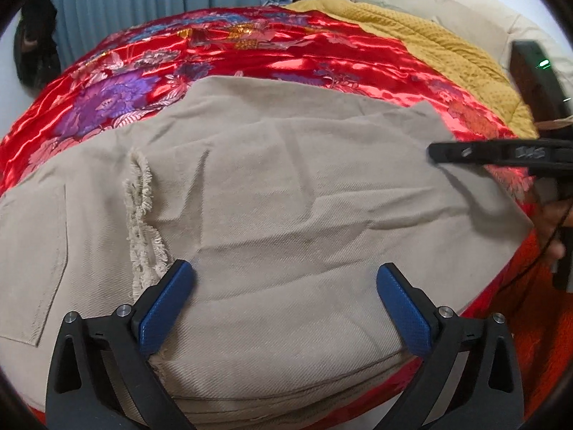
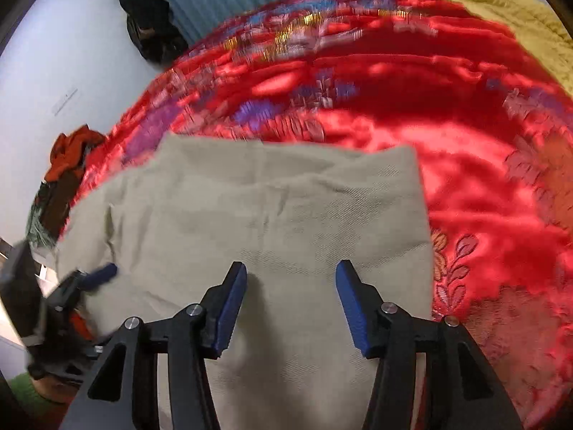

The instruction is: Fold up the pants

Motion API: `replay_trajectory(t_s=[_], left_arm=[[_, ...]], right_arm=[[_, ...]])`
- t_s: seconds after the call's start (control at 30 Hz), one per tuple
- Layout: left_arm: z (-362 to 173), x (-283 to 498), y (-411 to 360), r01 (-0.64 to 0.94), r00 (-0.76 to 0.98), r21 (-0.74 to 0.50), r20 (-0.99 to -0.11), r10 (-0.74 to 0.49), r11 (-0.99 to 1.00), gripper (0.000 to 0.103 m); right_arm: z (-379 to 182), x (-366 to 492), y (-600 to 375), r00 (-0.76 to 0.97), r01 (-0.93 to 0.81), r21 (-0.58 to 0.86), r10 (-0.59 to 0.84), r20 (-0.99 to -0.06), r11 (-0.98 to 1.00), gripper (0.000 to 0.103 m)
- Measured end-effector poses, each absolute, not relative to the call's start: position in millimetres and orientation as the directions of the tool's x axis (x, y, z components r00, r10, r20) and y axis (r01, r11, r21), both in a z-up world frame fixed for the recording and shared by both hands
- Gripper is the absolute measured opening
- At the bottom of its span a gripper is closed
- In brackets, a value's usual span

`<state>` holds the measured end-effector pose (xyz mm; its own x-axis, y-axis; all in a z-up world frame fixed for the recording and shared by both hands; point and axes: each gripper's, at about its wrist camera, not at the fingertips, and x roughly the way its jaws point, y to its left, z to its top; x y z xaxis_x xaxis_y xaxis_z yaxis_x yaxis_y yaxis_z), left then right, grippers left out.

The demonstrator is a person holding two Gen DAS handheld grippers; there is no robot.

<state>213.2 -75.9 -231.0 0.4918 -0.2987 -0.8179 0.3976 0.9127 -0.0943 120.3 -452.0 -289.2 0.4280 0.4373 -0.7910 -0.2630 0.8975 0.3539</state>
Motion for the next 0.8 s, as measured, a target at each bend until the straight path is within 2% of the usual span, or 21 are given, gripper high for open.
replay_trajectory(t_s=[0.13, 0.23, 0.33, 0.43, 0.53, 0.67, 0.73, 0.8], left_arm=[[-231.7, 213.5, -74.8, 0.39, 0.494, -0.105, -0.815, -0.303, 0.915, 0.102], [-231.9, 214.7, -75.5, 0.38, 0.493, -0.107, -0.817, -0.299, 0.919, 0.102], [-233.1, 215.0, -75.2, 0.378, 0.491, -0.111, -0.818, -0.3, 0.919, 0.102], [-236.1, 212.2, -78.2, 0.401, 0.492, -0.08, -0.821, -0.288, 0.913, 0.102], [-236.8, 210.2, -77.1, 0.412, 0.496, -0.075, -0.817, -0.293, 0.908, 0.102], [-228.0, 210.8, -77.2, 0.387, 0.486, -0.068, -0.833, -0.266, 0.92, 0.102], [-217.2, 208.3, -73.6, 0.349, 0.501, -0.1, -0.821, -0.275, 0.932, 0.102], [-202.0, 205.5, -70.6, 0.34, 0.525, -0.166, -0.783, -0.334, 0.925, 0.102]], right_arm=[[-252.6, 96.1, -457.4, 0.491, -0.275, 0.373, 0.463, -0.738, 0.886, 0.053], [-235.2, 65.0, -451.5, 0.52, -0.311, 0.33, 0.45, -0.726, 0.891, 0.06], [-249.8, 47.2, -440.3, 0.496, -0.335, 0.268, 0.411, -0.765, 0.903, 0.06], [-290.1, 42.3, -431.4, 0.407, -0.322, 0.253, 0.374, -0.833, 0.912, 0.061], [-297.1, 36.8, -419.9, 0.433, -0.366, 0.169, 0.328, -0.839, 0.915, 0.065], [-302.2, 31.6, -417.1, 0.457, -0.378, 0.152, 0.327, -0.827, 0.913, 0.071], [-303.3, 30.4, -419.6, 0.457, -0.386, 0.157, 0.337, -0.823, 0.909, 0.071], [-303.5, 32.6, -420.5, 0.454, -0.389, 0.169, 0.347, -0.82, 0.906, 0.071]])
